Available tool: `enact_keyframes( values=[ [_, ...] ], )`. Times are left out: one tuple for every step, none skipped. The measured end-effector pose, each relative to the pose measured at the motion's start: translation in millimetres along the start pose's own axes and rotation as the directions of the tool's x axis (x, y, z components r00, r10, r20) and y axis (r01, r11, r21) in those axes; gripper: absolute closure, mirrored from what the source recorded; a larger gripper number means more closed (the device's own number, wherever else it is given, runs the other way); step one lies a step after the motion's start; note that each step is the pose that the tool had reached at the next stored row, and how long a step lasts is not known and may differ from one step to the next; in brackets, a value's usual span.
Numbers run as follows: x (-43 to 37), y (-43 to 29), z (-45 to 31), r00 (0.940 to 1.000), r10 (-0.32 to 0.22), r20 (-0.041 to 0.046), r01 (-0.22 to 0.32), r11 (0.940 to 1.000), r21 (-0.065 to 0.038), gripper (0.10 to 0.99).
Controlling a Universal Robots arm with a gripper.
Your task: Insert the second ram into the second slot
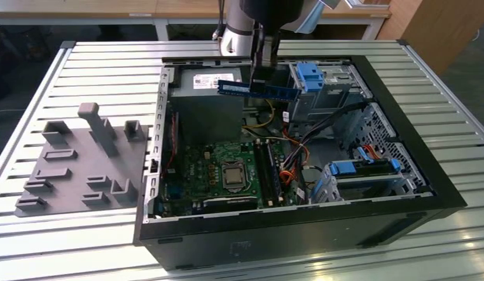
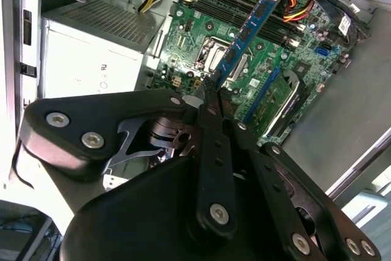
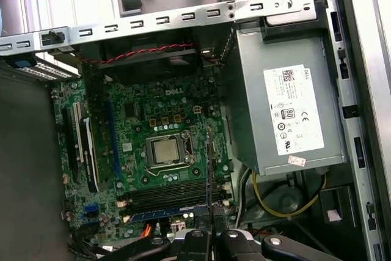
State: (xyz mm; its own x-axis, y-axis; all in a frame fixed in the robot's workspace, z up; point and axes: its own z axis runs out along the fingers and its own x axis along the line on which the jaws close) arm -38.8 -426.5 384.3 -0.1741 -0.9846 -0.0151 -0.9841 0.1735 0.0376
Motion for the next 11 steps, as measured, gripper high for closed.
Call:
enact_keyframes(
  values=[
    [0.0, 0.0, 0.0, 1.0, 0.002, 0.0001, -0.002, 1.0, 0.0, 0.953],
    [0.0, 0.0, 0.0, 1.0, 0.005, 0.0002, -0.005, 1.0, 0.0, 0.953],
    [0.0, 0.0, 0.0, 1.0, 0.007, 0.0003, -0.007, 1.0, 0.0, 0.953],
    [0.0, 0.0, 0.0, 1.0, 0.009, 0.0004, -0.009, 1.0, 0.0, 0.953],
    [0.0, 0.0, 0.0, 0.9999, 0.012, 0.0004, -0.012, 0.9999, 0.0, 0.953],
    [0.0, 0.0, 0.0, 0.9999, 0.014, 0.0006, -0.014, 0.9999, 0.0, 0.953],
    [0.0, 0.0, 0.0, 0.9999, 0.016, 0.0006, -0.016, 0.9999, 0.0, 0.953],
    [0.0, 0.0, 0.0, 0.9998, 0.018, 0.0007, -0.018, 0.9998, 0.0, 0.953],
    [0.0, 0.0, 0.0, 0.9998, 0.021, 0.0008, -0.021, 0.9998, 0.0, 0.953],
    [0.0, 0.0, 0.0, 0.9997, 0.023, 0.0009, -0.023, 0.9997, 0.0, 0.953],
    [0.0, 0.0, 0.0, 0.9997, 0.025, 0.001, -0.025, 0.9997, 0.0, 0.953]
  ],
)
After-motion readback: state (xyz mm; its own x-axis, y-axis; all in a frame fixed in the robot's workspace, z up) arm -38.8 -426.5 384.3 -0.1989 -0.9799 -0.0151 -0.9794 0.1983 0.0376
